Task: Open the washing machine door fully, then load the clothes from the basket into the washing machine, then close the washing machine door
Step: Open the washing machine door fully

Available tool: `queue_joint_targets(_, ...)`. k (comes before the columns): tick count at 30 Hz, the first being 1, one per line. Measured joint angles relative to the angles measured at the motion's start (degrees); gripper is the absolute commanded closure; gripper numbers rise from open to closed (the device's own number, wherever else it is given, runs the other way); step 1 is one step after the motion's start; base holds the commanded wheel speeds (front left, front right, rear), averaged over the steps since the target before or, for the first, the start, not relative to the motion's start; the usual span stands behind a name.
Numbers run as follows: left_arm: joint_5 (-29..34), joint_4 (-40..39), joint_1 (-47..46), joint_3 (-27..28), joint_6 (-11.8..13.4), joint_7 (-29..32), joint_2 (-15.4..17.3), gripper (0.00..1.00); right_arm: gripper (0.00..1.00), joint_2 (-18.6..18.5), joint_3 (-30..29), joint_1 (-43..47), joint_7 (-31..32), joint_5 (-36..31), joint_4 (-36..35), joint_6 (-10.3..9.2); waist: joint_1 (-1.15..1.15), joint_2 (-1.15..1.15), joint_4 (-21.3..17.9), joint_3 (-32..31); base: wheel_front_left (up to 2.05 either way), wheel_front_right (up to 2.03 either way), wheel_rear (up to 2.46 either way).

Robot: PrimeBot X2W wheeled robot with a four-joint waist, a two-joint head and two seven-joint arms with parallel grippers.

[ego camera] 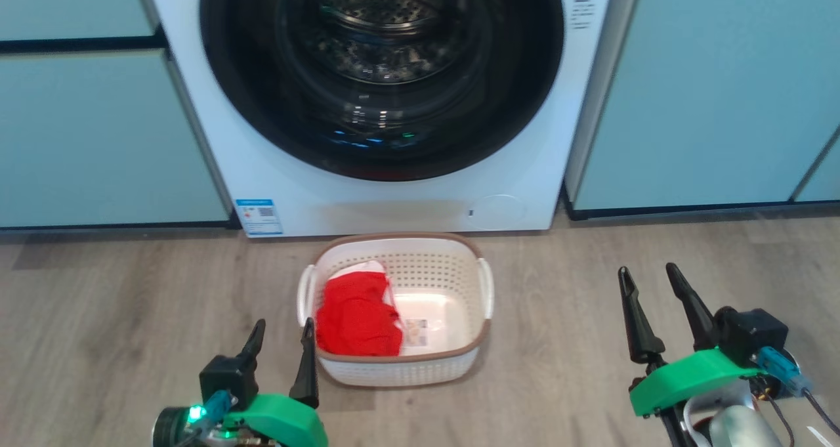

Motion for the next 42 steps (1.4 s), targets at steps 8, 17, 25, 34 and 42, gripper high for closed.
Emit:
queue_joint_targets(8,0.07,0.07,0.02,-0.02,-0.26,0.00,-0.11,0.00,0.00,-0.05,0.02,-0.36,0.00,0.00,0.32,0.00,0.00,0.00,-0.30,-0.45,1.23,1.23,-2.46)
queue_joint_targets(17,-0.12,-0.54,0.03,0.19,-0.37,0.00,-0.12,0.00,0.00,-0.08,0.04,-0.35,0.00,0.00,0.38,0.00,0.00,0.00,-0.57,-0.65,1.22,1.22,-2.44)
queue_joint_targets(25,0.33,-0.60,0.02,0.10,0.07,0.00,-0.54,0.00,0.00,-0.49,-0.43,-0.36,0.00,0.00,0.70,0.00,0.00,0.00,-0.67,-0.51,0.82,0.82,-1.65)
queue_joint_targets(34,0.34,-0.66,0.03,0.35,0.08,0.00,-0.44,0.00,0.00,-0.42,-0.49,-0.37,0.00,0.00,0.82,0.00,0.00,0.00,-0.80,-0.40,0.17,0.17,-0.35)
queue_joint_targets(42,0.37,-1.04,0.02,0.66,0.09,0.00,-0.44,0.00,0.00,-0.42,-0.48,-0.37,0.00,0.01,0.79,0.00,0.00,0.00,-0.80,-0.36,0.00,0.00,0.00)
